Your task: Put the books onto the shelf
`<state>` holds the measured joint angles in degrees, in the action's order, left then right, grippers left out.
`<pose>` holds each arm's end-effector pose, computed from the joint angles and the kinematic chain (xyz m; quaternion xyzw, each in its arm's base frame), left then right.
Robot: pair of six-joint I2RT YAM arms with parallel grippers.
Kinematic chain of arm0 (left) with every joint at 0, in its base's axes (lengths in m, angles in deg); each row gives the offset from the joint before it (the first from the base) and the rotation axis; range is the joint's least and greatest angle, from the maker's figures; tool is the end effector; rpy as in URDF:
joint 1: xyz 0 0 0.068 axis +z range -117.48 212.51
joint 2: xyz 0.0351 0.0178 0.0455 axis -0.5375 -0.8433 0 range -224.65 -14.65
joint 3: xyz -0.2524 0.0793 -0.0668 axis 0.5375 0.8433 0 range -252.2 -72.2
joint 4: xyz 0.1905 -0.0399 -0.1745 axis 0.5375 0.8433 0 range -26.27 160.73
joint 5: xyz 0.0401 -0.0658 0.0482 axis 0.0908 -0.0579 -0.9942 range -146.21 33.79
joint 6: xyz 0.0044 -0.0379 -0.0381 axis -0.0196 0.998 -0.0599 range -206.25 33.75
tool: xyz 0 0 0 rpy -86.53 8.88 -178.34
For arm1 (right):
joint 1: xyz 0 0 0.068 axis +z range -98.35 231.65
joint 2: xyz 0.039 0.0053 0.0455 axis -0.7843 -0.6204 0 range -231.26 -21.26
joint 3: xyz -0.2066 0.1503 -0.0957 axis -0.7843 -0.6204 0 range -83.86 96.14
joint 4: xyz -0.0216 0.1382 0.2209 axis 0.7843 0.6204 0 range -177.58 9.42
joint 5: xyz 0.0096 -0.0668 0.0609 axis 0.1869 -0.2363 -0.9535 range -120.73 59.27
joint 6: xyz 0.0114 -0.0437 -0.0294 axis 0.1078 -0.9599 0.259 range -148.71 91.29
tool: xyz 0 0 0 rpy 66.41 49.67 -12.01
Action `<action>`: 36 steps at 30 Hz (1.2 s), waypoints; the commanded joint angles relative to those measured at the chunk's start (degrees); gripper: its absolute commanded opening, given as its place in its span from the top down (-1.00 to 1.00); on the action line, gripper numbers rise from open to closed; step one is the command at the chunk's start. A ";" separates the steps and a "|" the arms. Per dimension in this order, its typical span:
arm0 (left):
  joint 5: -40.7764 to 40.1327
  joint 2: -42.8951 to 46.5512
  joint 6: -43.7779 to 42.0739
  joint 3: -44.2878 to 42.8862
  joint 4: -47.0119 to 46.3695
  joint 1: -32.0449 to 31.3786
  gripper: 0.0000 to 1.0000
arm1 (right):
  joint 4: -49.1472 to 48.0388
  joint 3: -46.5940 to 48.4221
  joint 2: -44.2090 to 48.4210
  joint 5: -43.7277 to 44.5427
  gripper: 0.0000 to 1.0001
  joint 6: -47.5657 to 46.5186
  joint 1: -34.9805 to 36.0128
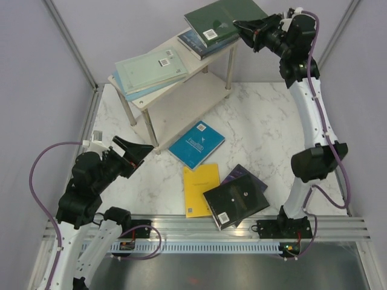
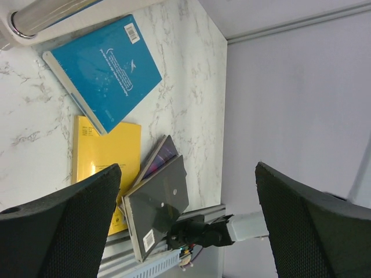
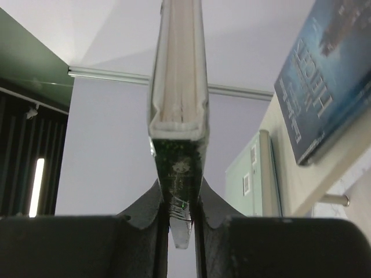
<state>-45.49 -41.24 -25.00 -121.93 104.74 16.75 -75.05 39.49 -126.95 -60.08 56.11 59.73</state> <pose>0.0841 -0.0307 0.3497 -0.2604 0.7635 -0.4240 0.4117 0.4048 0.0750 0.5085 0.2587 0.6279 0.6352 0.3680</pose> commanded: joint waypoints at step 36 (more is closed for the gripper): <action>-1.05 -8.22 -6.76 -4.58 0.56 0.21 -0.92 | -8.14 1.03 -13.41 -7.22 -0.77 -2.11 -3.50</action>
<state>-45.60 -48.89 -29.81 -125.01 106.06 16.75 -84.38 43.29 -144.10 -63.81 57.00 57.11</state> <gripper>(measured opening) 0.963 0.880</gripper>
